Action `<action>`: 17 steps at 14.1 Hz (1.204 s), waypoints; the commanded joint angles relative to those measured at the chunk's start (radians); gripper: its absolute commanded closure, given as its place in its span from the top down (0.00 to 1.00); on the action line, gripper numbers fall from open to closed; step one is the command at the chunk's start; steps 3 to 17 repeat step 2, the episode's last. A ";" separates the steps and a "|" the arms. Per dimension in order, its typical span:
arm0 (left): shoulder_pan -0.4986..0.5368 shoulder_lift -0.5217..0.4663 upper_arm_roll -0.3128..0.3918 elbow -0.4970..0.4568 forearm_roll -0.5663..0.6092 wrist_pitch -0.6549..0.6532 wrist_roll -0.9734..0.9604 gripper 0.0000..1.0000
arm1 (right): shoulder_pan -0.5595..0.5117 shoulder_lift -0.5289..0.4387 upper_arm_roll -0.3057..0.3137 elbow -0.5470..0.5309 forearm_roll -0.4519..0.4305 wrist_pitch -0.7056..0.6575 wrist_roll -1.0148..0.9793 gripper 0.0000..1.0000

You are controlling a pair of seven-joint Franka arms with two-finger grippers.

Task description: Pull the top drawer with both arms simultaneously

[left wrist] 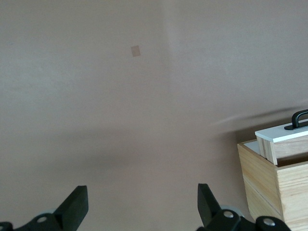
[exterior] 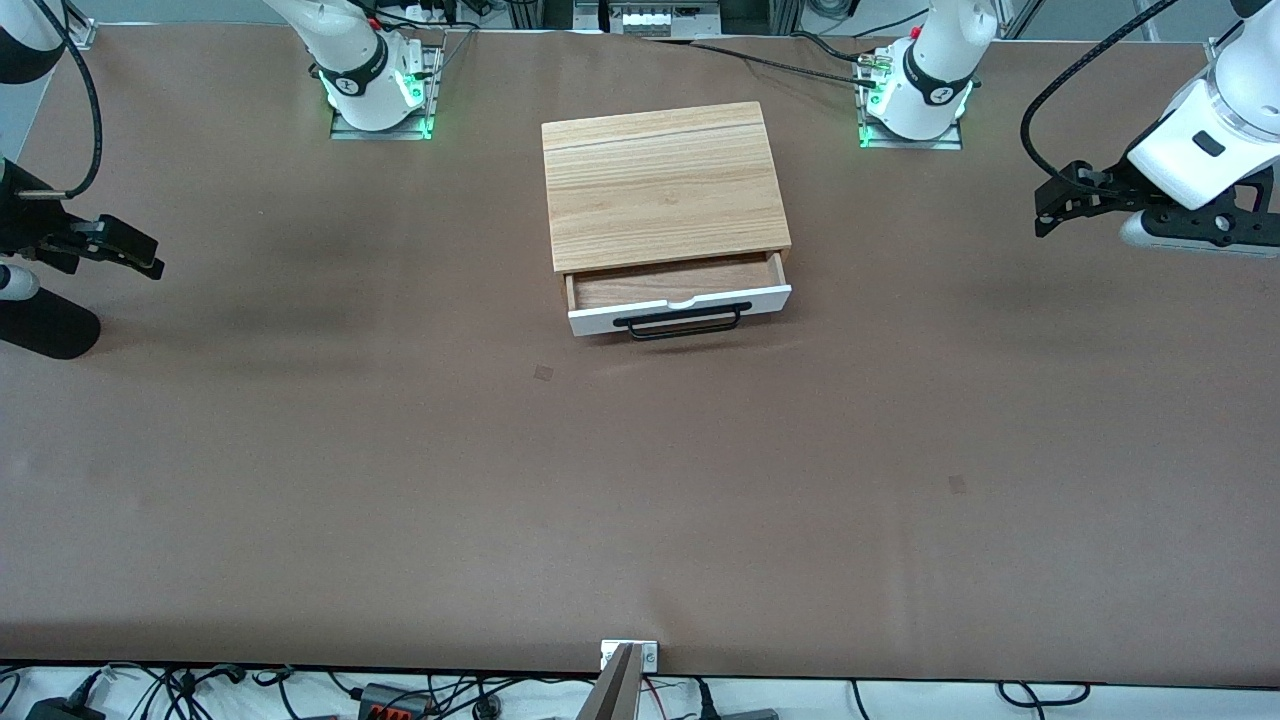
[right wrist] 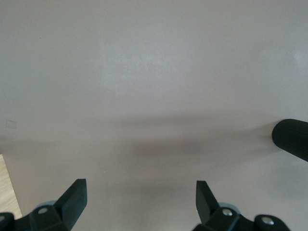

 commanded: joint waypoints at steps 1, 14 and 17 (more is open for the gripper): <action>-0.009 0.011 0.007 0.024 -0.009 -0.004 0.018 1.00 | -0.006 -0.025 0.008 -0.018 0.001 0.003 -0.015 1.00; -0.009 0.011 0.009 0.024 -0.010 -0.004 0.018 1.00 | -0.006 -0.023 0.010 -0.016 0.001 0.000 -0.014 1.00; -0.009 0.011 0.009 0.024 -0.010 -0.004 0.018 1.00 | -0.006 -0.023 0.010 -0.016 0.001 0.000 -0.014 1.00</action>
